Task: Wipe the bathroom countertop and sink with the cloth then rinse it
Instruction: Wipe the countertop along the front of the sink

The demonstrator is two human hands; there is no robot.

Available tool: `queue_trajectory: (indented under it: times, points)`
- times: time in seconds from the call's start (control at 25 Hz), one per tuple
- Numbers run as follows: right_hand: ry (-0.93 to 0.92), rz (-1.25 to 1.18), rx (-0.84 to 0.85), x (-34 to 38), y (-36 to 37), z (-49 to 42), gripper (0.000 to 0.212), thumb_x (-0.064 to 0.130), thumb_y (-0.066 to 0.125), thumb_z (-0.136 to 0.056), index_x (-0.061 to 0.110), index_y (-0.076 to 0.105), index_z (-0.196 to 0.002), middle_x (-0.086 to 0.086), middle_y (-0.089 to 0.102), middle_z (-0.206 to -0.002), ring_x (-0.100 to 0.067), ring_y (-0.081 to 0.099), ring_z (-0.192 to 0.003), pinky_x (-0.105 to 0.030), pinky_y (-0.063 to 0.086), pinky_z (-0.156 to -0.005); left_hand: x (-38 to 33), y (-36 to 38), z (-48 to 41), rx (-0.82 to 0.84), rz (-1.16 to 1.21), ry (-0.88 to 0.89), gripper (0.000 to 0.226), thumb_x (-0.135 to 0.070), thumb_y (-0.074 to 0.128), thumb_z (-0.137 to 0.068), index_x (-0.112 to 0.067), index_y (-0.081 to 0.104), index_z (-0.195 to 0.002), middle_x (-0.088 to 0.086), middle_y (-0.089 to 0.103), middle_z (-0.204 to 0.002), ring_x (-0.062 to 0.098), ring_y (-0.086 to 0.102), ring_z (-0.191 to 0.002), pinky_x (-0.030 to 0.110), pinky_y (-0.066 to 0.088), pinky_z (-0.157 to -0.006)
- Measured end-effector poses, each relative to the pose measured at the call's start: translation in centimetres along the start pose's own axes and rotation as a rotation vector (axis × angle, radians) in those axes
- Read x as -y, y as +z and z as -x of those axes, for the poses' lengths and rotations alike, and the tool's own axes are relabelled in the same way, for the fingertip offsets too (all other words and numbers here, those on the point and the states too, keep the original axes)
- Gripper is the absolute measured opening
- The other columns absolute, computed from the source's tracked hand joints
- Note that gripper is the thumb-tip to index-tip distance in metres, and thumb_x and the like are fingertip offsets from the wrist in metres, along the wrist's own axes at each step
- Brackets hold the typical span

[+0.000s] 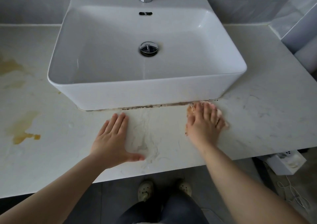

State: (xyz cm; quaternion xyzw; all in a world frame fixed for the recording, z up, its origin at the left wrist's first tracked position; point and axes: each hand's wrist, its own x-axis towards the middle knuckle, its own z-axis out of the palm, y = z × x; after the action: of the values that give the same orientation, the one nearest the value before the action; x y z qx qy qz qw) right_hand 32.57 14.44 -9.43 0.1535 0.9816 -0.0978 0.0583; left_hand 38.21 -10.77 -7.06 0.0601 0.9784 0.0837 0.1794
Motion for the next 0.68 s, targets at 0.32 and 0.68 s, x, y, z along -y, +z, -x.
queue_trajectory:
  times: [0.32,0.68]
  points:
    - [-0.667,0.061,0.067,7.5,1.9,4.3,0.055,0.043,0.028,-0.085,0.026,0.058,-0.128,-0.002,0.054,-0.137,-0.028,0.047,-0.130,-0.059,0.034,-0.102,0.0,0.0,0.0,-0.003,-0.006,-0.016,0.145,-0.102,0.013,-0.033,-0.015,-0.021,-0.144,-0.009,-0.035,-0.141,0.009,-0.033,-0.132,0.029,-0.016,-0.113]
    - [-0.208,0.066,-0.035,-0.3,0.1,0.9,0.051,0.041,0.025,-0.095,0.033,0.031,-0.145,-0.001,0.019,-0.158,-0.028,0.010,-0.146,-0.069,0.010,-0.106,-0.5,-0.1,0.0,0.021,-0.060,-0.035,0.141,-0.101,0.017,-0.036,-0.015,-0.032,-0.136,-0.008,-0.038,-0.140,0.010,-0.035,-0.131,0.029,-0.018,-0.111]
